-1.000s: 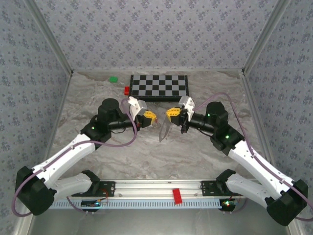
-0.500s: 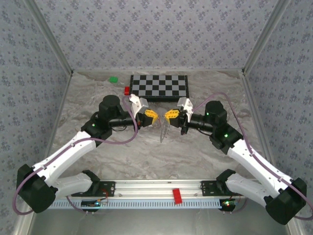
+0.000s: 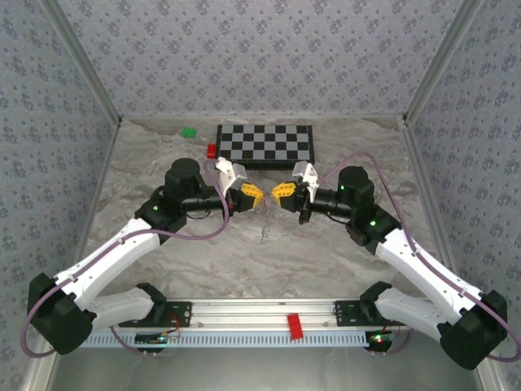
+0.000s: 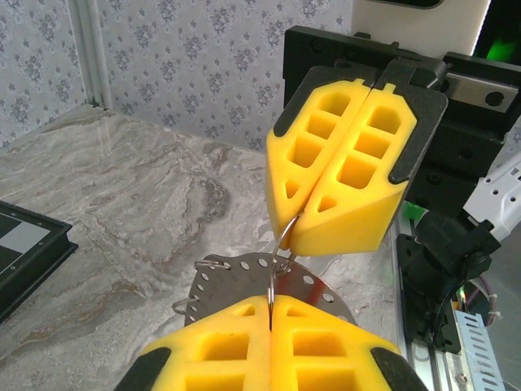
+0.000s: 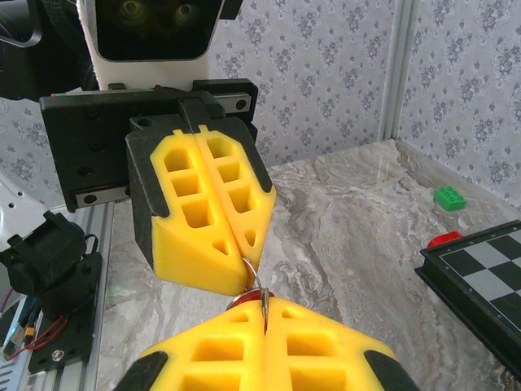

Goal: Put the keys on the keyring

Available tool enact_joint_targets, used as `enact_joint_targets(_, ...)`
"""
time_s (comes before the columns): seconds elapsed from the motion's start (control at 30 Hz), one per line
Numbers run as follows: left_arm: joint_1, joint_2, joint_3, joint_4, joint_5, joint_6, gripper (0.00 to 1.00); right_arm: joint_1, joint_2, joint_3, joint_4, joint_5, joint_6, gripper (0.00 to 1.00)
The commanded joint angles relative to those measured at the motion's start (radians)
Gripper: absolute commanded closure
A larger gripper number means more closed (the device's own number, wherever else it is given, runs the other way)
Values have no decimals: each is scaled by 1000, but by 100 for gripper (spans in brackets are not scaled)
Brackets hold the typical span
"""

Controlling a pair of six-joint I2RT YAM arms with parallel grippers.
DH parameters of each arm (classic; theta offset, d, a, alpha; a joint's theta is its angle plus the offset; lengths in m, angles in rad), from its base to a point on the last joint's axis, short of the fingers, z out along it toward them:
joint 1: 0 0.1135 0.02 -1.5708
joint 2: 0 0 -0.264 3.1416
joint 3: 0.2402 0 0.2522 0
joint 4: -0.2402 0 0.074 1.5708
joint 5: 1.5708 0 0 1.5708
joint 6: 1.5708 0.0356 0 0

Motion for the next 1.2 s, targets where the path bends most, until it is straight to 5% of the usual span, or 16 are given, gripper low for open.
enact_joint_targets(0.0, 2, -10, 36, 14, 32, -2, 100, 1, -1, 43, 39, -21, 18, 100)
enact_joint_targets(1.17, -1, -18, 37, 14, 1, 6, 100, 15, -6, 46, 10, 5, -4, 100)
